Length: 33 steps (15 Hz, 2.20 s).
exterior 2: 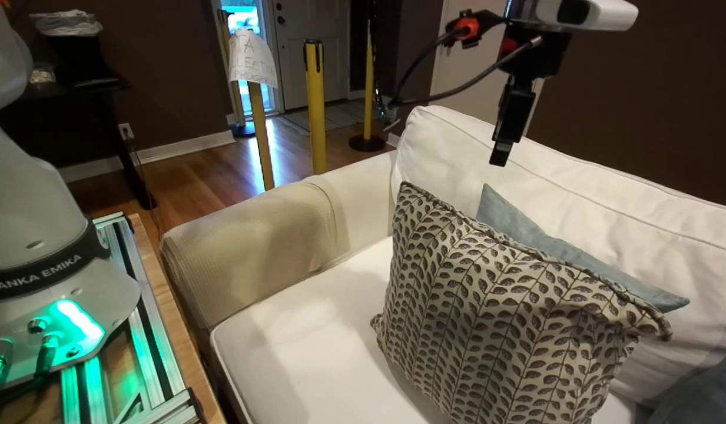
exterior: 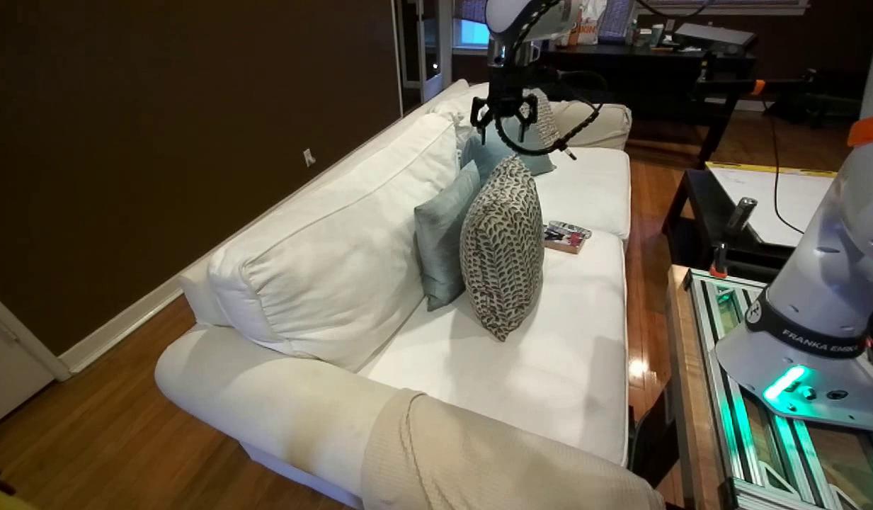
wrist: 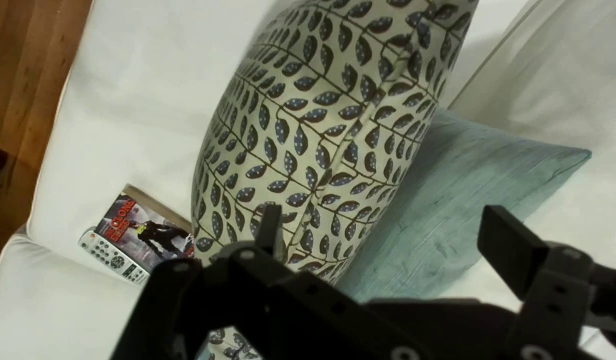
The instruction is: Move the grey pillow on the left forwards.
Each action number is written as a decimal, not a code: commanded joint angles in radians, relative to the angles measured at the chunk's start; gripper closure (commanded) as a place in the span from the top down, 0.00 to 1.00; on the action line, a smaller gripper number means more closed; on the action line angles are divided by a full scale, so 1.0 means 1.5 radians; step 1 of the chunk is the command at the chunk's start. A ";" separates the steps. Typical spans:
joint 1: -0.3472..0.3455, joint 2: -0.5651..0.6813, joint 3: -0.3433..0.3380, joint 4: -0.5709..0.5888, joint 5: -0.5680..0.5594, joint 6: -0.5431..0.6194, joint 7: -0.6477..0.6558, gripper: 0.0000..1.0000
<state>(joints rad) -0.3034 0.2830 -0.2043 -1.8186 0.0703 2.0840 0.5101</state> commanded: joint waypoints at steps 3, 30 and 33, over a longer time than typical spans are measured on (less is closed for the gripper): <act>0.028 0.187 -0.024 0.184 -0.007 -0.004 0.023 1.00; -0.022 0.441 0.008 0.408 0.084 0.082 -0.078 1.00; -0.026 0.486 0.008 0.453 0.090 0.088 -0.067 1.00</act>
<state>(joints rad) -0.3228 0.9218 -0.2019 -1.2524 0.1802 2.2332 0.3885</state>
